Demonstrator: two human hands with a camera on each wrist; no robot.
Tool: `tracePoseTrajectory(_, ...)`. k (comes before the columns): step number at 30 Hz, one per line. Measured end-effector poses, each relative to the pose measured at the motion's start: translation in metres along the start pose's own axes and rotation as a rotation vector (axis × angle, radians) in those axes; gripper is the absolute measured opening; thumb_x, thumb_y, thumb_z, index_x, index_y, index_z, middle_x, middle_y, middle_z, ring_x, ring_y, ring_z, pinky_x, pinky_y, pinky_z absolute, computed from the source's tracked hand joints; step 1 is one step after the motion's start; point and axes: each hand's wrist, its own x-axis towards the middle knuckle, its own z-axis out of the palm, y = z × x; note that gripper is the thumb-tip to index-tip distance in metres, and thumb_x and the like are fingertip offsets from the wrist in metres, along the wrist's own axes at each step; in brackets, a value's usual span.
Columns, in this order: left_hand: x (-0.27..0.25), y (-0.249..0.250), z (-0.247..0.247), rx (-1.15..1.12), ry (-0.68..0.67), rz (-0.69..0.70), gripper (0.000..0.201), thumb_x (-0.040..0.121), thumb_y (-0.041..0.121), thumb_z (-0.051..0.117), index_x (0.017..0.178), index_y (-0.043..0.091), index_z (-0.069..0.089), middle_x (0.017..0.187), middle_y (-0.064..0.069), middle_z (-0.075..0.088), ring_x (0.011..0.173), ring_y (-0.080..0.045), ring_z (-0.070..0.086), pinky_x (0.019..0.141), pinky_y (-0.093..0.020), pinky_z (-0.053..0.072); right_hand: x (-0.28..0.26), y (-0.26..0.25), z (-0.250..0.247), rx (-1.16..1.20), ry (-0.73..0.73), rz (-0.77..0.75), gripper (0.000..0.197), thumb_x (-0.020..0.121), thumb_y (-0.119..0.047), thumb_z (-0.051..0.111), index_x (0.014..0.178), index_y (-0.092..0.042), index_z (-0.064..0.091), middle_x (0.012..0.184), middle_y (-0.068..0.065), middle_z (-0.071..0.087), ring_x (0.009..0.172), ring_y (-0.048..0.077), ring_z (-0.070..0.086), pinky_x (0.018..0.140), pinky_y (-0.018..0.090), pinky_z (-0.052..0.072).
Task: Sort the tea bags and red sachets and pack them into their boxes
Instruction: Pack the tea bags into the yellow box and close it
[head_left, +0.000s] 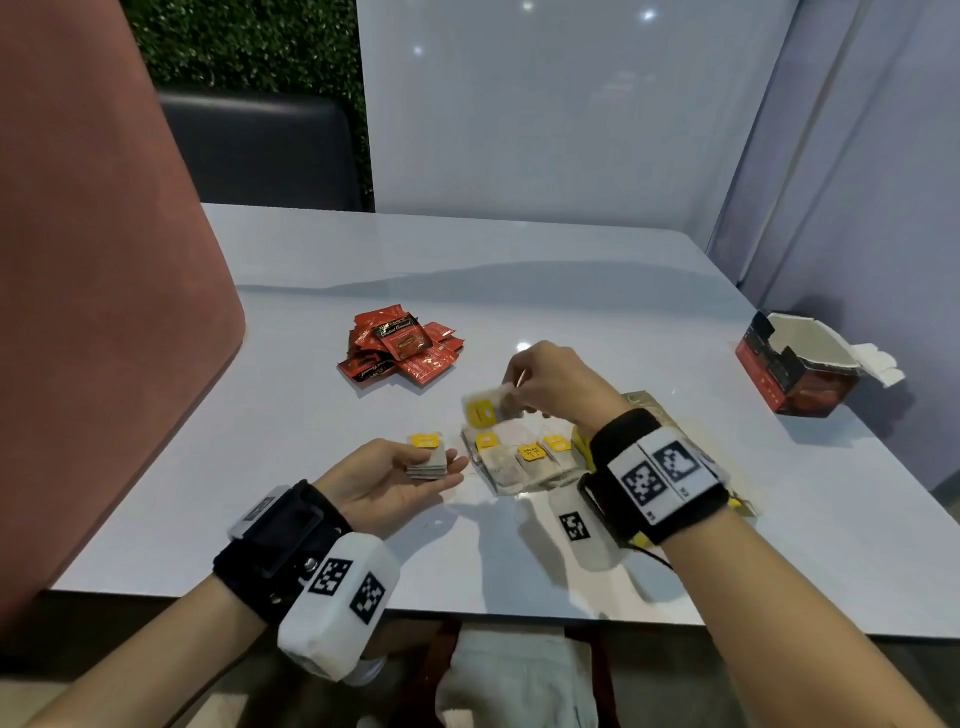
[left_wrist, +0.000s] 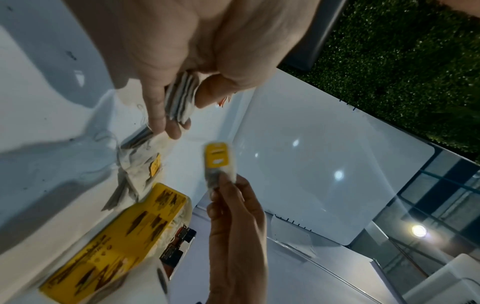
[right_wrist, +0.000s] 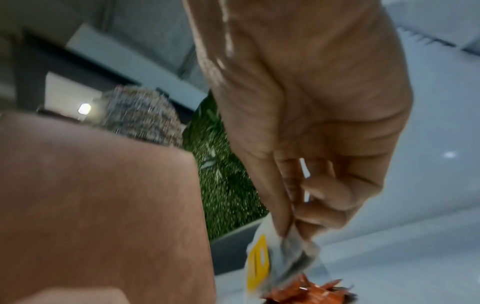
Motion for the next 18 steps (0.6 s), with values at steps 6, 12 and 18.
tracePoseTrajectory(6, -0.005, -0.006, 0.010, 0.007, -0.165, 0.144, 0.022, 0.072, 0.001, 0.037, 0.091, 0.000, 0.049, 0.083, -0.018, 0.056, 0.080, -0.029, 0.055, 0.091, -0.038, 0.044, -0.030, -0.007, 0.037, 1.014, -0.106, 0.167, 0.016, 0.089, 0.001, 0.057, 0.074, -0.002, 0.053, 0.066, 0.017, 0.063, 0.043, 0.012, 0.059, 0.041, 0.016, 0.046)
tracePoseTrajectory(12, -0.006, -0.015, 0.015, 0.135, -0.136, 0.205, 0.024, 0.083, 0.002, 0.030, 0.079, -0.002, 0.054, 0.066, -0.012, 0.051, 0.055, -0.019, 0.044, 0.063, -0.027, 0.035, -0.041, -0.009, 0.076, 1.005, -0.127, 0.201, 0.014, 0.091, -0.003, 0.054, 0.077, 0.000, 0.052, 0.055, 0.014, 0.059, 0.034, 0.009, 0.047, 0.035, 0.017, 0.036)
tracePoseTrajectory(18, -0.003, -0.012, 0.012, 0.139, -0.124, 0.186, 0.023, 0.093, 0.006, 0.036, 0.085, -0.002, 0.056, 0.071, -0.013, 0.058, 0.069, -0.021, 0.049, 0.063, -0.024, 0.041, -0.035, -0.007, 0.071, 0.824, -0.167, 0.163, 0.022, 0.089, -0.007, 0.059, 0.068, -0.007, 0.053, 0.054, 0.008, 0.051, 0.040, 0.008, 0.037, 0.037, 0.015, 0.026)
